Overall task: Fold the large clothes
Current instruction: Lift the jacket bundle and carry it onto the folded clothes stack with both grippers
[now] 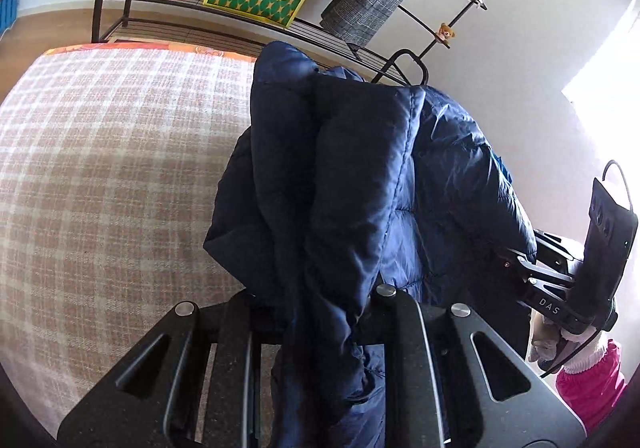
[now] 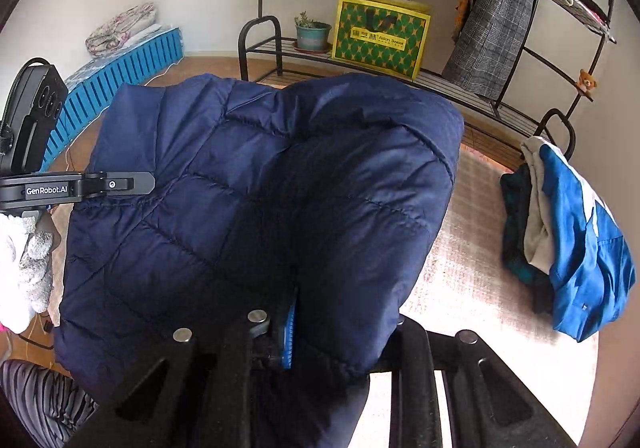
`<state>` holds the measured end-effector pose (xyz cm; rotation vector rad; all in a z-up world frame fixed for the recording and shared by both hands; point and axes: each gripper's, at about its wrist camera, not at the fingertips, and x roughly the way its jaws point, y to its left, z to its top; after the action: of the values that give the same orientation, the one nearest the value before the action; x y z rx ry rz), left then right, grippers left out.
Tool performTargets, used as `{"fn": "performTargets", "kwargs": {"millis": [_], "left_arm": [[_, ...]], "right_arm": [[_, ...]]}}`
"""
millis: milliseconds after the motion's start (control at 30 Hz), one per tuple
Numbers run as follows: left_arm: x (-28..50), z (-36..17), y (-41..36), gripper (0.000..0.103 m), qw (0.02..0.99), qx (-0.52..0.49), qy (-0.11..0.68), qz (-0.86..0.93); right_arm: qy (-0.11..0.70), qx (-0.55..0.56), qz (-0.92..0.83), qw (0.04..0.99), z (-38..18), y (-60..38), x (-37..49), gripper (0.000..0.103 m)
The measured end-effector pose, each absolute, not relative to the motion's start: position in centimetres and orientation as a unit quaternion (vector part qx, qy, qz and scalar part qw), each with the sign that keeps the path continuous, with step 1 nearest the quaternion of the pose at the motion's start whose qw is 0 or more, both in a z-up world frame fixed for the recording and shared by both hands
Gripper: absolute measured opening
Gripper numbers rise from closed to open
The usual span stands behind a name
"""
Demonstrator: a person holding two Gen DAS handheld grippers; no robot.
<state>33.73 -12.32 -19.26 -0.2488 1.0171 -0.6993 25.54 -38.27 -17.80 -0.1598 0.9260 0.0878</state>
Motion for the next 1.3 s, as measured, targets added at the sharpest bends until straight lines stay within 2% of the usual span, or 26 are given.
{"fn": "performTargets", "kwargs": {"millis": [267,500,767,1000,1300], "left_arm": [[32.9,-17.0,-18.7,0.017,0.805,-0.082,0.467,-0.358],[31.9,-15.4,-27.6,0.017,0.794,-0.039,0.452,-0.406],[33.4,-13.6,-37.4,0.016,0.774,-0.045,0.429,-0.464],[36.8,-11.7,-46.5,0.016,0.77,-0.033,0.398,-0.498],[43.2,-10.6,-56.8,0.016,0.78,-0.053,0.367,-0.503]], "right_arm": [[0.433,-0.097,0.011,0.896,-15.6,-42.4,23.7,0.021],[0.424,-0.09,-0.037,0.9,-14.1,-49.1,22.2,0.021],[0.403,-0.074,-0.095,0.907,-11.2,-57.6,21.3,0.02],[0.385,-0.108,-0.155,0.903,-7.5,-64.6,23.5,0.019],[0.364,-0.173,-0.228,0.886,-5.6,-71.8,30.9,0.019]]}}
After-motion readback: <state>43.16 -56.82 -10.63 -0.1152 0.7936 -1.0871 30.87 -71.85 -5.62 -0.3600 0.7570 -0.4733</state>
